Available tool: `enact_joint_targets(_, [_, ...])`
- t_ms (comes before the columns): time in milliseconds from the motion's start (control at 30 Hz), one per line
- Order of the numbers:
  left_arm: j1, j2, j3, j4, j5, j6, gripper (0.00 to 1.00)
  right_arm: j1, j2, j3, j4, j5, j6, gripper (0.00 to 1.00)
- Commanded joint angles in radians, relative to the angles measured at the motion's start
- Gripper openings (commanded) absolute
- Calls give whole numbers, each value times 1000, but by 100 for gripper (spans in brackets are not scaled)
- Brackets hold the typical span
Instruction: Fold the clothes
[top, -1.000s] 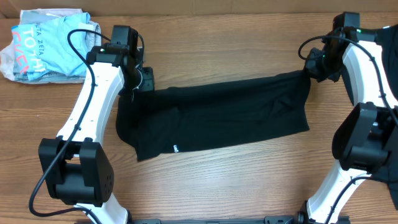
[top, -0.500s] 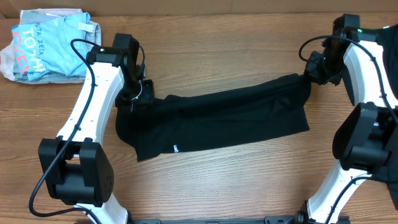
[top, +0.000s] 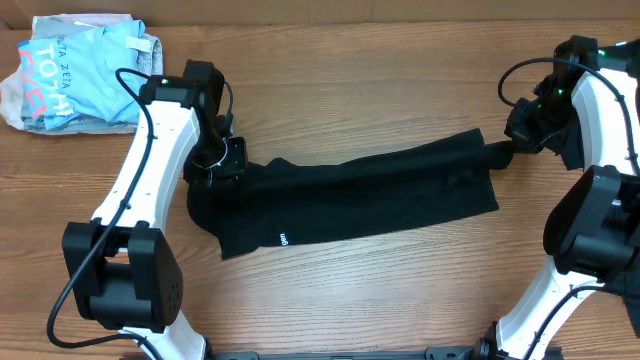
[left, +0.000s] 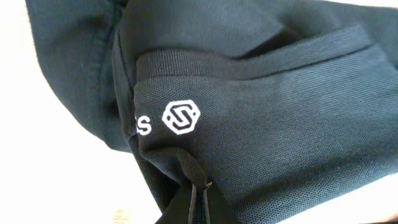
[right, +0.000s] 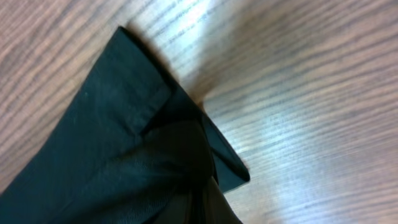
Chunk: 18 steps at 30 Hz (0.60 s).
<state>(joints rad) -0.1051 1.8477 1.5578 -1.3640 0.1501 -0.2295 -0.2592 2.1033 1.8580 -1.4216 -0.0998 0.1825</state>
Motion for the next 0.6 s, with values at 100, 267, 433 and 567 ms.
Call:
enact_joint_targets(100, [-8, -8, -132, 31, 1, 21, 4, -4, -5, 28, -22, 20, 0, 4])
enact_joint_targets(267, [-7, -8, -240, 101, 0, -16, 4, -4, -5, 28, -32, 19, 4, 6])
enact_joint_targets(433, [-7, -8, -281, 131, 0, -21, 56, -4, -5, 27, -63, 14, 4, 77])
enact_joint_targets(567, [-6, -8, -280, 150, 0, -22, 100, -4, -5, 27, -89, -25, 3, 81])
